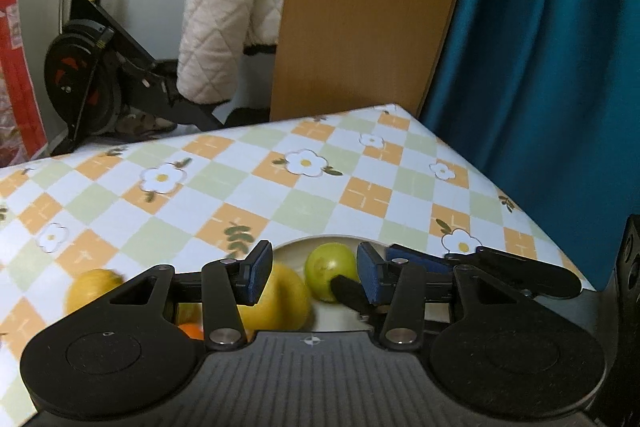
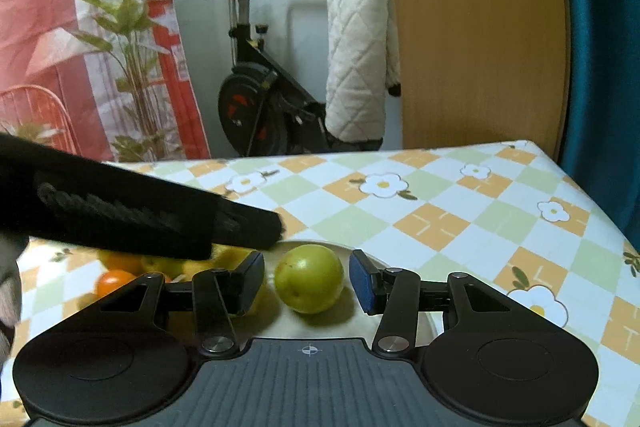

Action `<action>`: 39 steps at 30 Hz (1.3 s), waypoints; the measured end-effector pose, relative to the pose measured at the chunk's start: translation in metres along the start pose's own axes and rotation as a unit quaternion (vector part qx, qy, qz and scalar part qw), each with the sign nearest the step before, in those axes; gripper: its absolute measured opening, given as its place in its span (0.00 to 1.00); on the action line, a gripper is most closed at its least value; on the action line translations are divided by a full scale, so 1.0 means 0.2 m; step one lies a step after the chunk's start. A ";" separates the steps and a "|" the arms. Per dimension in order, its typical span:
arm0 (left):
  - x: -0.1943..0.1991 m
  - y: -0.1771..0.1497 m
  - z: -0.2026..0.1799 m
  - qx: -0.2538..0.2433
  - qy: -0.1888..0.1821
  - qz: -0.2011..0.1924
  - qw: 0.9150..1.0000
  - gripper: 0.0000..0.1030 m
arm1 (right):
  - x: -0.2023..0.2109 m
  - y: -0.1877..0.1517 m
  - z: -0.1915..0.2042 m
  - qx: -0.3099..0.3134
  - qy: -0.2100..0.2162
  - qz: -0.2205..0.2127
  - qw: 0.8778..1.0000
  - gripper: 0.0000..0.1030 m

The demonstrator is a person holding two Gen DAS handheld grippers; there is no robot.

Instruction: Organize fruits

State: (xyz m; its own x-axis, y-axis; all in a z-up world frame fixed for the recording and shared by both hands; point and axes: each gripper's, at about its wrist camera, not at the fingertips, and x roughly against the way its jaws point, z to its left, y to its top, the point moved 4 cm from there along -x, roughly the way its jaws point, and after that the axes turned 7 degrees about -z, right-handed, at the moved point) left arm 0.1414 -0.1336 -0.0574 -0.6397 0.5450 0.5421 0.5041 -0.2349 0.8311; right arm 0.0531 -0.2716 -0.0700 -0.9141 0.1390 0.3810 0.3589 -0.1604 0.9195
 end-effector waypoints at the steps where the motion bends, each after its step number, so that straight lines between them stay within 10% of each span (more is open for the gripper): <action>1: 0.03 0.00 0.02 0.000 0.003 -0.003 1.000 0.48 | 0.02 0.00 0.01 0.001 0.004 -0.004 1.000 0.43; 19: 0.47 -0.22 0.42 0.077 0.071 -0.043 0.994 0.48 | 0.24 -0.12 0.52 0.072 0.086 0.014 0.994 0.37; 39: 0.50 -0.42 0.63 0.140 0.096 -0.040 0.985 0.47 | 0.11 -0.32 0.77 0.136 0.108 0.072 0.982 0.27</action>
State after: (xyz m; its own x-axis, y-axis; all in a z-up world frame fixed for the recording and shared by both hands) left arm 0.1081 0.0414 -0.0877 -0.7685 0.3835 0.5123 0.5708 0.0488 0.8197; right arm 0.0391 -0.1083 -0.1063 -0.8579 -0.0816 0.5073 0.4983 0.1083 0.8602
